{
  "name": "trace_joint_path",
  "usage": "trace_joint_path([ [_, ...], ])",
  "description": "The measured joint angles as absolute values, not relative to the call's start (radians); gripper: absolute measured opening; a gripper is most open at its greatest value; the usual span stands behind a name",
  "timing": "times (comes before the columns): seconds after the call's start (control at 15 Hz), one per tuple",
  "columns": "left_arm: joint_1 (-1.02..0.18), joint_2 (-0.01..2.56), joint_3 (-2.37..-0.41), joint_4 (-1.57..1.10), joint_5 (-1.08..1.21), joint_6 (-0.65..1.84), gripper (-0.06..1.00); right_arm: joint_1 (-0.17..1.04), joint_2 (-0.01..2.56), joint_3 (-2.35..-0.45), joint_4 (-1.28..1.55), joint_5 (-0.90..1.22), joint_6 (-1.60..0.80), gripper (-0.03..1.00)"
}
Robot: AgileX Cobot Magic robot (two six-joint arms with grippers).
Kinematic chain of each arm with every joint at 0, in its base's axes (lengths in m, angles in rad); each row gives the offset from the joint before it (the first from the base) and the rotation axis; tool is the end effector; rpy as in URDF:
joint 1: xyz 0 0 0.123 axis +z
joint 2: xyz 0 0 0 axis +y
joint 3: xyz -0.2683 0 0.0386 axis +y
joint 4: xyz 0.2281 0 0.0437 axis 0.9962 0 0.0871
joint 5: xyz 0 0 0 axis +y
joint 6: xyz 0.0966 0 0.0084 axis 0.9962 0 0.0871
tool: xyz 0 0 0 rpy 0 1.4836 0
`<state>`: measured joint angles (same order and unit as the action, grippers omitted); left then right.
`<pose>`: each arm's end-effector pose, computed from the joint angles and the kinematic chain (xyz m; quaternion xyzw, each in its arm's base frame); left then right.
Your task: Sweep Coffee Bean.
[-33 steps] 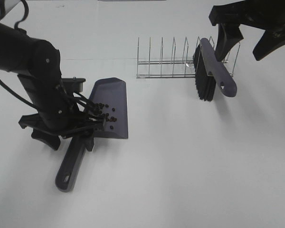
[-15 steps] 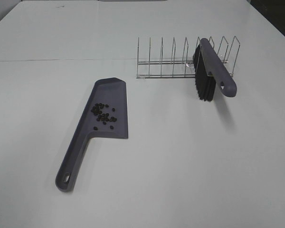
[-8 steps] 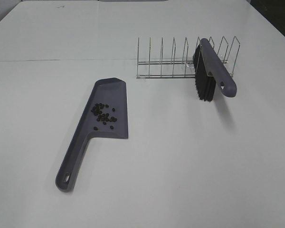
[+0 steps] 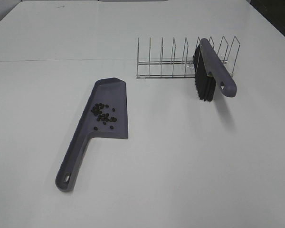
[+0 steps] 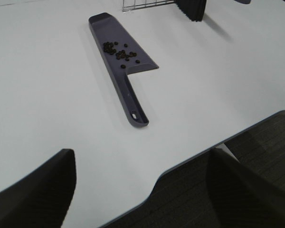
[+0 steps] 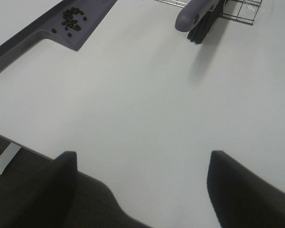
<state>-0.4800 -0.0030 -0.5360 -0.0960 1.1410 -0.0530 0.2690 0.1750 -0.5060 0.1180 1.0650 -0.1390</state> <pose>-0.0136 -0.0024 0.2679 0.1874 0.8422 -0.1786 0.4729 0.0177 0.0152 0.2653 -0.1785 0.8756 0.0877 0.4402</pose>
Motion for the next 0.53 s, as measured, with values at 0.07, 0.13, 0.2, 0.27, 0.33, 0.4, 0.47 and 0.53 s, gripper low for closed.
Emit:
trace_joint_path([
  [0.07,-0.48,-0.003,-0.532,-0.096,1.123,-0.052,0.71,0.269,0.175,-0.506,0.118,1.065,-0.14,0.67],
  [0.13,-0.48,-0.003,-0.515,-0.096,1.086,-0.047,0.71,0.269,0.175,-0.506,0.118,1.065,-0.14,0.67],
  [0.2,-0.48,-0.003,-0.503,-0.097,1.064,-0.039,0.71,0.269,0.175,-0.506,0.119,1.065,-0.14,0.67],
  [0.27,-0.48,-0.003,-0.501,-0.097,1.06,-0.033,0.71,0.269,0.175,-0.506,0.119,1.065,-0.14,0.67],
  [0.33,-0.48,-0.003,-0.499,-0.098,1.057,-0.023,0.71,0.269,0.175,-0.506,0.119,1.065,-0.14,0.67],
  [0.4,-0.48,-0.003,-0.499,-0.098,1.056,0.0,0.71,0.269,0.175,-0.506,0.119,1.065,-0.14,0.67],
  [0.47,-0.48,-0.003,-0.499,-0.097,1.056,0.02,0.71,0.269,0.175,-0.506,0.119,1.065,-0.14,0.67],
  [0.53,-0.48,-0.003,-0.499,-0.096,1.056,0.03,0.71,0.269,0.175,-0.506,0.119,1.065,-0.14,0.67],
])
